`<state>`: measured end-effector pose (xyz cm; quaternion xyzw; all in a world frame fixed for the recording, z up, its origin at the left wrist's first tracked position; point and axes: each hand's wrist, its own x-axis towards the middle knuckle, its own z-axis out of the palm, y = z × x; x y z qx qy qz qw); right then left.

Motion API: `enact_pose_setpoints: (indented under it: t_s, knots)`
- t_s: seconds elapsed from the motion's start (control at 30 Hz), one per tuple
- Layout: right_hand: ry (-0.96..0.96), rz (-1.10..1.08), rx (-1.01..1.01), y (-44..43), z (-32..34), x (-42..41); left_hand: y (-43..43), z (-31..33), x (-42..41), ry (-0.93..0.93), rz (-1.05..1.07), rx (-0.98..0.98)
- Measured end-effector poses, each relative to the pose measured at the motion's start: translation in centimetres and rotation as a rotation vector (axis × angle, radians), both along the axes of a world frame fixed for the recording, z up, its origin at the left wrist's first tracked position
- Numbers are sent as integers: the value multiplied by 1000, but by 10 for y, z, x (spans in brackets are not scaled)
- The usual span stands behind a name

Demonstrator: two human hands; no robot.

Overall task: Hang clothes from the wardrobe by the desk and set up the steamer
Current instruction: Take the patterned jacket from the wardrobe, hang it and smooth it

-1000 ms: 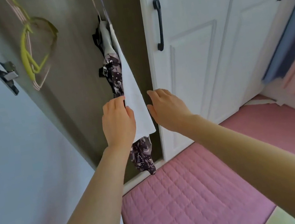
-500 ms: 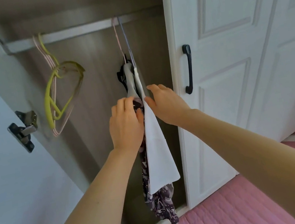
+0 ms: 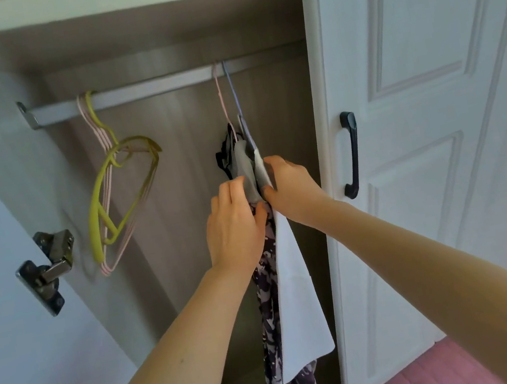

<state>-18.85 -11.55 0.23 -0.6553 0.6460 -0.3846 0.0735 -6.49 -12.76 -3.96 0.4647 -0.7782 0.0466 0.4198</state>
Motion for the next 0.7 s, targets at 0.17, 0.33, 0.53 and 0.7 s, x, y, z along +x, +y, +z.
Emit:
enact_pose_setpoints:
  t_s: [0.17,0.33,0.53,0.7]
  knots:
    - [-70,-22,21,-6,3,-10,-8,5,-6,-86,-52,-43]
    - [-109,-21,46,-17,7,-12,-27,12,-8,-29,1,32]
    - [-205,-43,75,-44,18,-10,-64,39,-21,107,-66,186]
    - [-365,-65,127,-64,33,-9,-99,68,-34,570,-70,507]
